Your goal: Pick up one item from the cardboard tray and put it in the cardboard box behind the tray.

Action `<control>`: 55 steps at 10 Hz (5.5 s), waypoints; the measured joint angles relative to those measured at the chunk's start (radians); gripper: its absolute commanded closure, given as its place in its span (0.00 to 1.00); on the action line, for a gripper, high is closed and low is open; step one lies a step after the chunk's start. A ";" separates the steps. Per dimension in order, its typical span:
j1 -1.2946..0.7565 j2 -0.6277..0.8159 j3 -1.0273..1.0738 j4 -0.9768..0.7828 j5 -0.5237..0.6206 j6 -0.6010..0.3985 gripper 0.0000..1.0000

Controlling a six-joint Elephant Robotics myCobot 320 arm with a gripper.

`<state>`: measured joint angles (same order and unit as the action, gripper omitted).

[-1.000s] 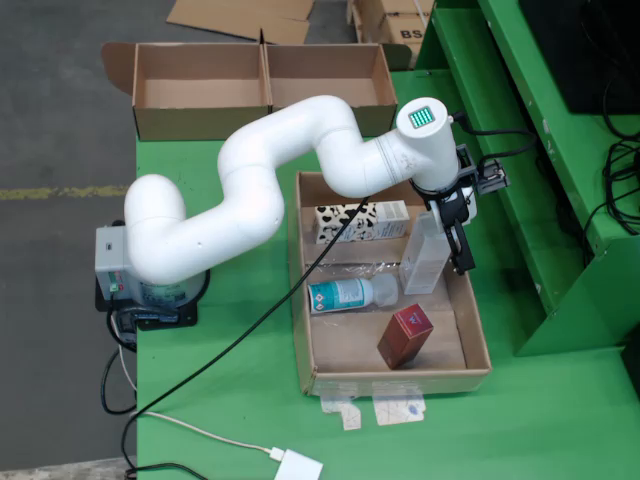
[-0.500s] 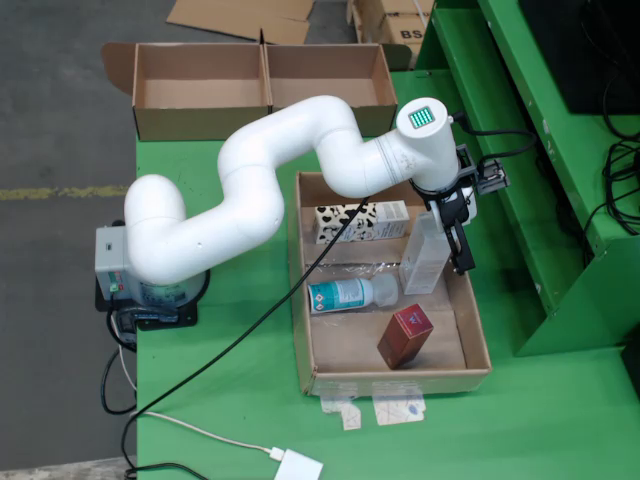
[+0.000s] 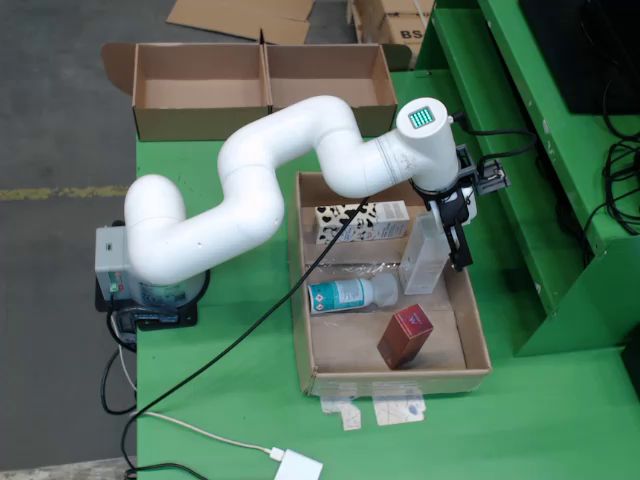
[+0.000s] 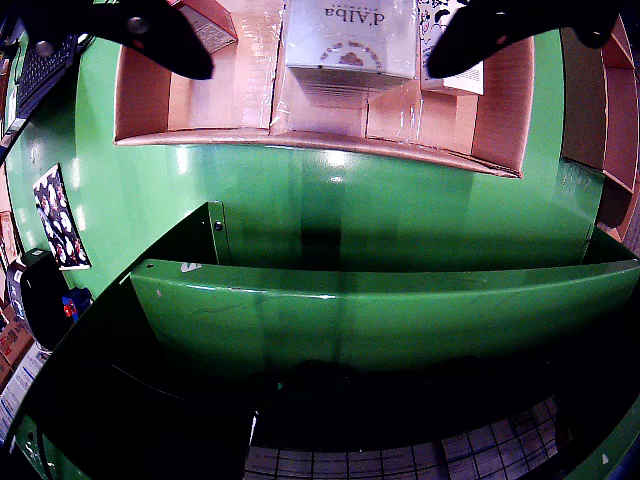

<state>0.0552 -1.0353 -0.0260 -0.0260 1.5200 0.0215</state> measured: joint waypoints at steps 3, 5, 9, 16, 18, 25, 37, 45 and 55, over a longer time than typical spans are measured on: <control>0.000 0.000 0.000 0.000 0.000 0.000 1.00; 0.008 0.000 0.000 0.000 0.002 0.001 1.00; 0.009 0.000 0.000 0.000 0.002 0.003 1.00; 0.009 0.000 0.000 0.000 0.002 0.003 1.00; 0.011 0.021 0.000 -0.035 0.002 0.003 1.00; 0.005 0.152 -0.002 0.081 -0.063 0.028 1.00; 0.127 0.281 -0.002 0.340 -0.255 0.015 1.00; 0.449 0.448 0.000 -0.031 -0.224 0.248 1.00; 0.910 0.419 0.000 -0.339 -0.377 0.445 1.00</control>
<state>0.9648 -0.6166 -0.0260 -0.3649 1.1427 0.4662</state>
